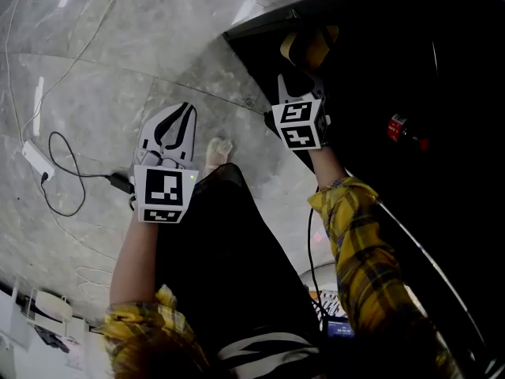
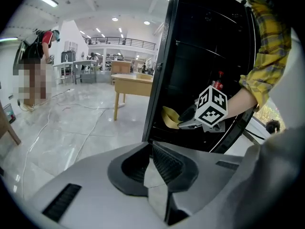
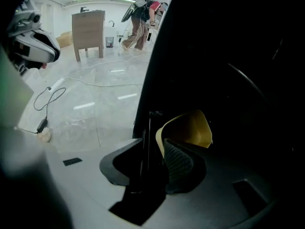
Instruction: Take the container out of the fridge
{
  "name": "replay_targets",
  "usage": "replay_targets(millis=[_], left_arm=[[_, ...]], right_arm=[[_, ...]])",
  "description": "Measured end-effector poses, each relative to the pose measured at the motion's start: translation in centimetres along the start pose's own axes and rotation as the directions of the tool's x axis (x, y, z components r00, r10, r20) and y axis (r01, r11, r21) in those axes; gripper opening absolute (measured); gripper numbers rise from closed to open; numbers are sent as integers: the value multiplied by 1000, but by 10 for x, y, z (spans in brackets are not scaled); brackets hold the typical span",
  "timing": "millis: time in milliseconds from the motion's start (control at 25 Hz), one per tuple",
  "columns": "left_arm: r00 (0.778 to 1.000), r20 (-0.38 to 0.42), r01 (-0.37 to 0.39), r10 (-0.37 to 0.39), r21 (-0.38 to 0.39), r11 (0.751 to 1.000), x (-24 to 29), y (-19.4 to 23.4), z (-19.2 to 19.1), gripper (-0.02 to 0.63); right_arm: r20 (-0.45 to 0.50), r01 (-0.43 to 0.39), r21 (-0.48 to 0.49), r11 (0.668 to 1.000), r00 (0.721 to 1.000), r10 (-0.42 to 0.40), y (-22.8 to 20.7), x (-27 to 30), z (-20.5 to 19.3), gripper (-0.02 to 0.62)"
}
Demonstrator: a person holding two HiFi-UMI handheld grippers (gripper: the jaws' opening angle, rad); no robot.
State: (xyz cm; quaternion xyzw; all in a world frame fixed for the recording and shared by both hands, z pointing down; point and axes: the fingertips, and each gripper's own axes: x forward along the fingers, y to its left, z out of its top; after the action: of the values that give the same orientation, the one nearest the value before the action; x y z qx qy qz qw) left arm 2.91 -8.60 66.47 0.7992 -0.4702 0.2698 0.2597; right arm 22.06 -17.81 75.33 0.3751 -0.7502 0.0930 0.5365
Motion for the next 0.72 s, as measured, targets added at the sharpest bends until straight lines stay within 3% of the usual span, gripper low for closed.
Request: replay_targets(millis=[520,720], left_arm=[[1000,10,-12,12,-40,999,30,7,-14,32],[1000,14,-23,24,-54,998,29,17,-15,32]], right_arm=[[-21,36,-73,997,999,-38,-11,44,-12,137],[-29,30,-115,993,999,-33,-12,45,-11,60]])
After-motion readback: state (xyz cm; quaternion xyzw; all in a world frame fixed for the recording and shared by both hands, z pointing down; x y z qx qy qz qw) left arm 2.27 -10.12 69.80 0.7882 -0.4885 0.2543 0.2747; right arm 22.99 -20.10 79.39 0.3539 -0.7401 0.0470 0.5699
